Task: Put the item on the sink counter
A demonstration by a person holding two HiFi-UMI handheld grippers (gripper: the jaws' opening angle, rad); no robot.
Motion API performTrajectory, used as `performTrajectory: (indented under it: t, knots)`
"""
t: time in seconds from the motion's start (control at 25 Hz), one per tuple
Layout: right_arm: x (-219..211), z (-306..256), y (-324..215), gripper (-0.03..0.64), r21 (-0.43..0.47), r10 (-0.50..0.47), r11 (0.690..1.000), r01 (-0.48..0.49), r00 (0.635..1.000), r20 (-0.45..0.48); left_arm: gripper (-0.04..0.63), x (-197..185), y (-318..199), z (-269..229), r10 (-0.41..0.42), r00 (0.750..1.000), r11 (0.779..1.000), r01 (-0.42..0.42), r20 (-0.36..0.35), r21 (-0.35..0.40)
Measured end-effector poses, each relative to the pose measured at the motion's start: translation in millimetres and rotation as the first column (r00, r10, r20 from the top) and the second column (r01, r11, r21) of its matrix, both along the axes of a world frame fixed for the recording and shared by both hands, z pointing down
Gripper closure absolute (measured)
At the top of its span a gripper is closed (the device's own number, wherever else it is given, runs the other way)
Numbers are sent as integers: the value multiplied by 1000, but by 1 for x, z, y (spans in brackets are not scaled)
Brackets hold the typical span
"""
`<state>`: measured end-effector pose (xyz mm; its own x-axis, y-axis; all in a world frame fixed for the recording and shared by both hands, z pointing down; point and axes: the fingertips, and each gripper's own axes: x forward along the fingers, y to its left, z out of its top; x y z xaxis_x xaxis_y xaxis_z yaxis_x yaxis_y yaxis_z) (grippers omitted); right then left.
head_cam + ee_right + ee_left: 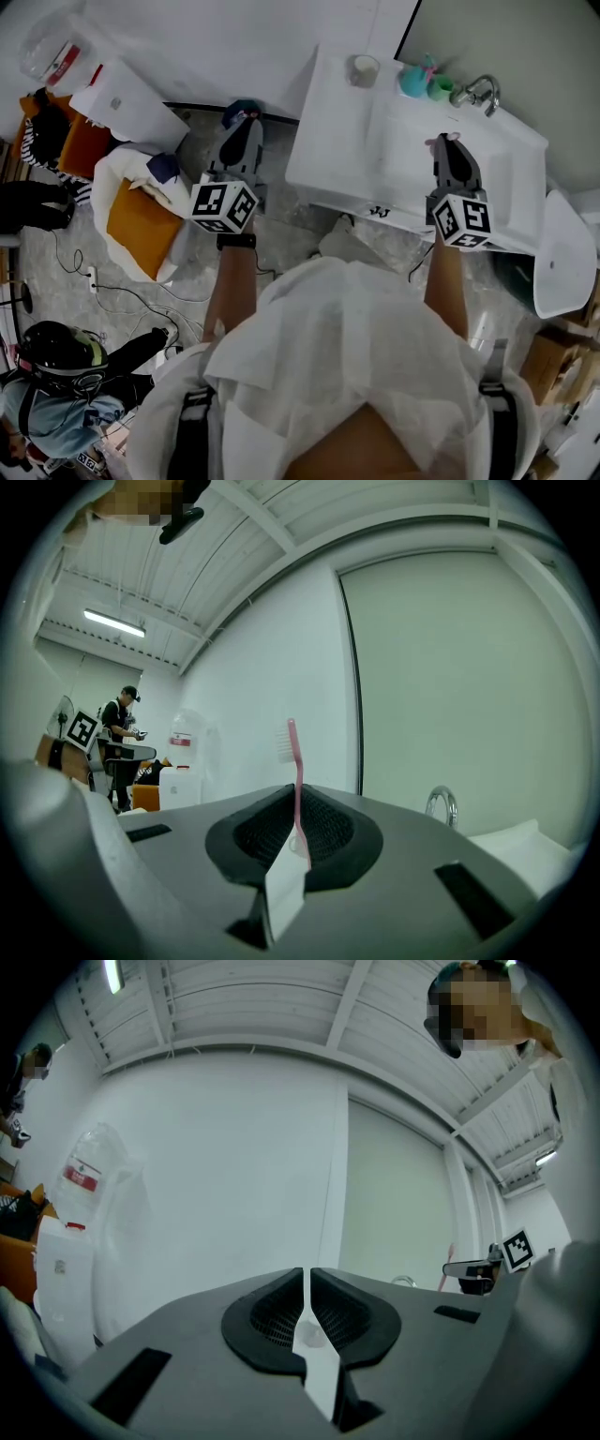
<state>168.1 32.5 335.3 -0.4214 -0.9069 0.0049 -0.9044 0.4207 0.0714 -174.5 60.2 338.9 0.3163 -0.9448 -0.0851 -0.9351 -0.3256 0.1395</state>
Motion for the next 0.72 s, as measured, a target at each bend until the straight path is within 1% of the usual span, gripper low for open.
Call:
performTrajectory:
  t: [0.32,0.72]
  knots:
    - [-1,2,-63,592,-2,4,1000,-4,1000,27,558,0,-63,-3,3,1000,1000,-3,11,-6]
    - [9,-15,-145,594,22,-3,1000,2,998,60,558,31,-157,-27,51,998,998,-52,25,25]
